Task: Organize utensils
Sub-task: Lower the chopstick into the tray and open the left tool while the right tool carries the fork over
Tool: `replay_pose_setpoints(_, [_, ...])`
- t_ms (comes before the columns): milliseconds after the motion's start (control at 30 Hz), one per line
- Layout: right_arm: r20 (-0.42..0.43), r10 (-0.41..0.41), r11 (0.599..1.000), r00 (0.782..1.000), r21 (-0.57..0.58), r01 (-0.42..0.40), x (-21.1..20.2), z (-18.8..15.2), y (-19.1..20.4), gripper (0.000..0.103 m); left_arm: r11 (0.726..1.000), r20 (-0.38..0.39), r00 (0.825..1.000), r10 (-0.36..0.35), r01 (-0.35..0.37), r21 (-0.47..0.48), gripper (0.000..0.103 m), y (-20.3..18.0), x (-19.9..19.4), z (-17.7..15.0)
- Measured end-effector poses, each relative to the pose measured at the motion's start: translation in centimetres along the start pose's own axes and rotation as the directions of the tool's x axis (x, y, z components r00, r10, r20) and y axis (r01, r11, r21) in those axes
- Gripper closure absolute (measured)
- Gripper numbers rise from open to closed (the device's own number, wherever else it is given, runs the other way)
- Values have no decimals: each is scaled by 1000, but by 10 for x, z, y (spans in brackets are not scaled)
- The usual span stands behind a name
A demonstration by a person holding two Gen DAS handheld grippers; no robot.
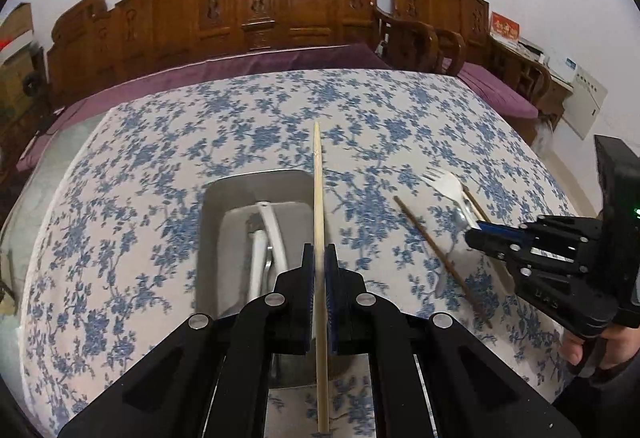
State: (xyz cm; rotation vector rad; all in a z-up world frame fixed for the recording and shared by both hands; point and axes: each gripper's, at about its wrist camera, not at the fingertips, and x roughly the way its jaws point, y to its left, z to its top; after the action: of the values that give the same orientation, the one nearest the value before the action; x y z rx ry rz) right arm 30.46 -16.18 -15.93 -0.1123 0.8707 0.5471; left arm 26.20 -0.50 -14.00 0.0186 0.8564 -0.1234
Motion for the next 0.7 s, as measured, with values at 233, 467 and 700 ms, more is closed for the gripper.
replay_pose_setpoints(233, [-10,5,1000,1000,-27,-6,-1,13,28,94,1000,-4,1000,-12,12,-26,99,24,5,-2])
replay_pose_setpoints(467, [-2,5,998,1000,-56,-5,-6,30,49,94,999,15,1000,-20,21,-46,99,39,10,5])
replay_pose_setpoints(700, [5,24,998,1000,-50,-24,0,40,63,94,999,3,1000,-11,11,-47,99,54,25,3])
